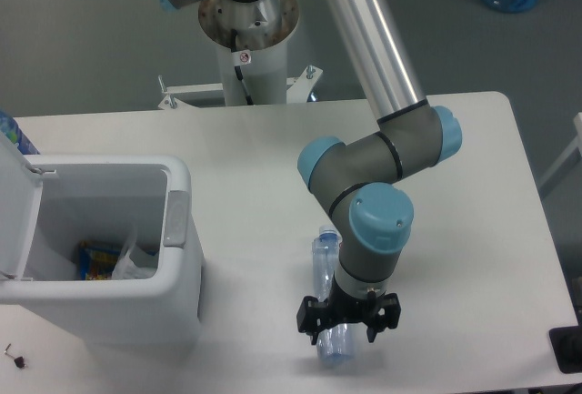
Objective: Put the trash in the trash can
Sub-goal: 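Move the open gripper over the clear water bottle and descend, then close the gripper around the bottle's cap end, then lift the bottle and carry it over the white bin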
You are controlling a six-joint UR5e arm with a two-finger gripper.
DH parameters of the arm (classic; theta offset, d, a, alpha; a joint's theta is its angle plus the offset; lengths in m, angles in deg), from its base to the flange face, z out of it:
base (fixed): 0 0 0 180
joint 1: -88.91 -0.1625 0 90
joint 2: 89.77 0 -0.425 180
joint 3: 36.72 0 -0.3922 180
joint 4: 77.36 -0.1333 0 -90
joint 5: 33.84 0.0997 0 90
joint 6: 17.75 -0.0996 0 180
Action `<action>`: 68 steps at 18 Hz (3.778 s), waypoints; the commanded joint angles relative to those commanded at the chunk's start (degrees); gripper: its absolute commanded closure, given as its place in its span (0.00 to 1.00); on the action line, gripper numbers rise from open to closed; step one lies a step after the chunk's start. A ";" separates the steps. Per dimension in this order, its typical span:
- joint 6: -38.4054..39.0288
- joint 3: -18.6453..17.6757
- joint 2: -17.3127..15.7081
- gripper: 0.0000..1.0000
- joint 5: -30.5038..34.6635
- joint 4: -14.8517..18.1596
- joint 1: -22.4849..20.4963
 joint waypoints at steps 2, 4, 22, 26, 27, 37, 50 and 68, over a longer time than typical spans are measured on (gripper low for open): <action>-0.18 0.00 0.35 0.00 0.44 -0.53 0.00; 0.00 0.00 1.06 0.00 1.58 -1.23 0.70; 0.17 -0.09 2.55 0.28 4.66 -1.93 2.81; 0.09 -0.26 2.29 0.30 4.66 -1.93 2.81; 0.09 -0.35 2.11 0.34 4.57 -1.93 2.81; -0.35 -0.70 1.32 0.41 4.66 -1.85 2.81; -0.62 -0.79 -4.47 0.46 4.22 -1.85 2.20; 6.77 4.75 -27.33 0.46 -15.64 -5.19 0.96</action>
